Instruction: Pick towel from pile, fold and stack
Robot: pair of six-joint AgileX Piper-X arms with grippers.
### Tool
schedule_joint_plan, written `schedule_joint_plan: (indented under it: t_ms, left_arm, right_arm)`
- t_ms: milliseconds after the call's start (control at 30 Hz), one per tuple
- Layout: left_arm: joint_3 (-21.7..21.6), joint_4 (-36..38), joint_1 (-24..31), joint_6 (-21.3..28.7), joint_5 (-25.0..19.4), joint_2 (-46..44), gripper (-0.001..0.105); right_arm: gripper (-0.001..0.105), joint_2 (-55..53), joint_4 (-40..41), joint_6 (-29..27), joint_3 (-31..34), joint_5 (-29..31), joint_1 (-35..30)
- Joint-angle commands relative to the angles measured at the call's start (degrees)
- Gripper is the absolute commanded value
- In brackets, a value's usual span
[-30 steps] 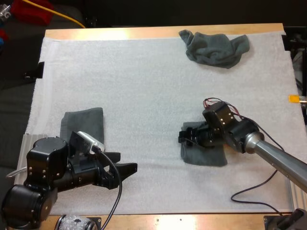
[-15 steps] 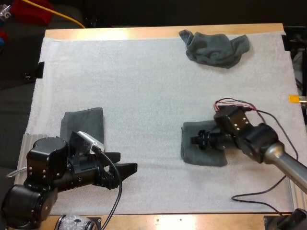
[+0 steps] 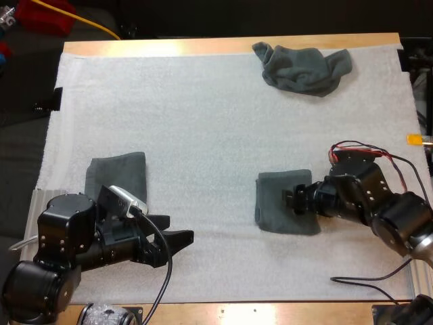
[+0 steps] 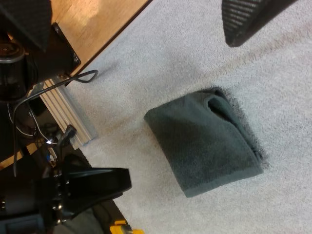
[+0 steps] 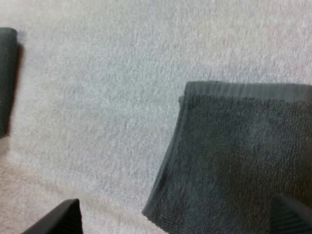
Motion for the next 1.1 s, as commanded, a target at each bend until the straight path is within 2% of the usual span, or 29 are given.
schedule_joint_plan:
  t_ms: [0,533,833,1067]
  left_arm:
    - [-0.48,0.19,0.05,0.39,0.55,-0.19,0.070]
    - [-0.48,0.19,0.05,0.22,1.71,-0.19,0.070]
    - [-0.48,0.19,0.05,0.22,1.71,-0.19,0.070]
    - [-0.48,0.19,0.05,0.04,1.77,-0.19,0.070]
  right_arm:
    - [0.074,-0.74,0.63,-0.68,-0.40,0.31,0.10]
    - [0.074,-1.10,2.14,-1.66,-0.40,1.61,0.10]
    - [0.074,-0.02,-0.84,-2.13,-0.40,2.87,-0.03]
    - [0.074,5.08,-3.10,-3.20,-0.40,2.87,-0.03]
